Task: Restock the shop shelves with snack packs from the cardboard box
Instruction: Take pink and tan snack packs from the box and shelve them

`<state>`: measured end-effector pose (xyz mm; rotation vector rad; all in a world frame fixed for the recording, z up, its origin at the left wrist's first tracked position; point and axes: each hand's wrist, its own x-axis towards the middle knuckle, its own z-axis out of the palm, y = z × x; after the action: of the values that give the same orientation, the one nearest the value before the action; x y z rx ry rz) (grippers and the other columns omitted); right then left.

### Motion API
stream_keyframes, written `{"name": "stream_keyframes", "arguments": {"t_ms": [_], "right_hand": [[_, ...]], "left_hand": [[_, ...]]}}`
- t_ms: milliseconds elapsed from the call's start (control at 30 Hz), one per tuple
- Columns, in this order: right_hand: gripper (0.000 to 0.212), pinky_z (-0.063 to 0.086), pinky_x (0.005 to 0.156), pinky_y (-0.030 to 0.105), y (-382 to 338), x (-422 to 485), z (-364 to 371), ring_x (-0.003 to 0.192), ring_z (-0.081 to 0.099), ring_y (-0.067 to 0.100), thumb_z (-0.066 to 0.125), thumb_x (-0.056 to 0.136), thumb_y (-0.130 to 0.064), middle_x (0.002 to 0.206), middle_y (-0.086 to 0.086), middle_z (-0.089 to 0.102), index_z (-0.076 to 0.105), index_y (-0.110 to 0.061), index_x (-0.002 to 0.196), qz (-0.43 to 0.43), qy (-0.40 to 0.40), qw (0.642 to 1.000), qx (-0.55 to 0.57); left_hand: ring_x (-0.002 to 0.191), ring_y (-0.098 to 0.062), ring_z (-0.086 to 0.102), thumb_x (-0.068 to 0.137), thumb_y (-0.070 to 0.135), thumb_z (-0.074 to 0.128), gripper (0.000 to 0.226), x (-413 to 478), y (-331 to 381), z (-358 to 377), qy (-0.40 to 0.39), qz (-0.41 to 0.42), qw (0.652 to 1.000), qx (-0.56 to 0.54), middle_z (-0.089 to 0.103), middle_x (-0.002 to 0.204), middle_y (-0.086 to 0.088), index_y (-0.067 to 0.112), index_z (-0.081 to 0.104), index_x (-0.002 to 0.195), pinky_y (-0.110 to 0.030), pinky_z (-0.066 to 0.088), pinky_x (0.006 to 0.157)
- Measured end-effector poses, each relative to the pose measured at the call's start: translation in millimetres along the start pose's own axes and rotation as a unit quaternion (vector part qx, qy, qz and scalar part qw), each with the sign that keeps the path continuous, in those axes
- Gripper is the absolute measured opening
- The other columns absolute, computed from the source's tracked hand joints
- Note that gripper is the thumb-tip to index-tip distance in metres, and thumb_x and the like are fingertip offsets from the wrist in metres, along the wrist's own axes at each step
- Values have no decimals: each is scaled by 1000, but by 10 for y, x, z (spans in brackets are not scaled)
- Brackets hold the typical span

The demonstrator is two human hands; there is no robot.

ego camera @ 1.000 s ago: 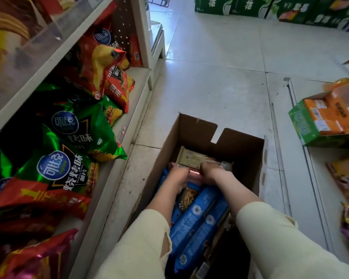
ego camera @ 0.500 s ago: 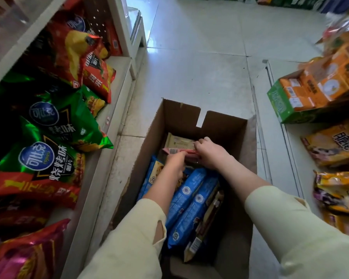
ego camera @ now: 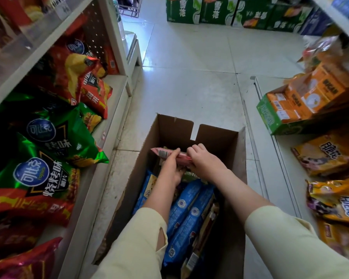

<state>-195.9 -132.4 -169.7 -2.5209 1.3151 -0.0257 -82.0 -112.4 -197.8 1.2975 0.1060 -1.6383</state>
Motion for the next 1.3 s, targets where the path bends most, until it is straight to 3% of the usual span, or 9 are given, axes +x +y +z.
{"name": "stream_keyframes", "arguments": {"t_ms": [100, 200, 333, 500, 700, 833, 967, 1167, 1300], "right_hand": [[34, 46, 91, 36, 57, 21, -28, 112, 42, 19, 48, 96, -35, 119, 4, 51, 49, -14, 122, 75, -27, 996, 49], [42, 39, 102, 44, 141, 110, -33, 125, 36, 31, 45, 97, -30, 135, 14, 42, 43, -9, 134, 164, -113, 980, 2], [73, 35, 107, 53, 211, 162, 18, 136, 23, 36, 68, 82, -18, 146, 14, 25, 29, -9, 143, 288, -222, 931, 17], [88, 25, 112, 47, 347, 34, 121, 143, 11, 35, 68, 85, -25, 154, 15, 7, 10, -12, 150, 358, -198, 910, 64], [79, -6, 118, 49, 504, -277, 293, 147, -8, 27, 48, 94, -39, 159, 9, -2, -5, -25, 152, 329, -191, 924, 31], [100, 11, 118, 51, 515, -114, 220, 145, 2, 30, 69, 79, -19, 156, 11, 5, 0, -24, 151, 334, -228, 913, 58], [79, 30, 109, 48, 494, 216, 85, 139, 23, 32, 58, 85, -11, 150, 13, 21, 13, -19, 150, 334, -263, 903, 61], [80, 21, 113, 57, 529, 437, 384, 143, 14, 35, 50, 90, -28, 156, 13, 13, 0, -20, 152, 331, -317, 888, 41], [62, 16, 112, 59, 554, 390, 569, 141, 15, 37, 46, 94, -29, 154, 11, 14, 18, -16, 148, 342, -259, 903, 37]], "left_hand": [[89, -26, 62, 87, 19, 65, 44, 64, 25, -9, 24, 31, 999, 22, 62, 105, -15, 10, 45, 125, -40, 53, 85], [84, -22, 65, 89, 25, 63, 38, 139, -1, -93, 62, 56, 990, 117, 66, 98, -11, 8, 50, 121, -33, 54, 71], [92, -22, 66, 93, 29, 56, 34, 257, -29, -163, 60, 55, 979, 188, 68, 98, -9, 9, 55, 120, -37, 55, 86], [91, -22, 64, 96, 25, 52, 28, 297, -39, -170, 44, 9, 983, 178, 66, 99, -10, 11, 49, 120, -36, 54, 84], [92, -21, 63, 88, 10, 53, 42, 285, -109, -70, -32, 3, 977, 213, 65, 101, -12, 3, 48, 129, -30, 54, 73], [93, -23, 63, 87, 11, 53, 37, 354, -146, -38, -42, 19, 977, 208, 65, 102, -13, 5, 49, 123, -32, 54, 77], [94, -24, 67, 88, 24, 57, 30, 434, -218, -71, -15, 28, 965, 262, 69, 101, -10, 10, 56, 115, -40, 55, 89], [92, -22, 67, 88, 31, 60, 37, 483, -283, -87, 21, 1, 965, 261, 69, 104, -8, 13, 55, 121, -33, 56, 79], [92, -21, 66, 89, 28, 61, 45, 461, -254, -84, 31, -34, 972, 231, 68, 108, -10, 12, 49, 128, -26, 52, 61]]}}
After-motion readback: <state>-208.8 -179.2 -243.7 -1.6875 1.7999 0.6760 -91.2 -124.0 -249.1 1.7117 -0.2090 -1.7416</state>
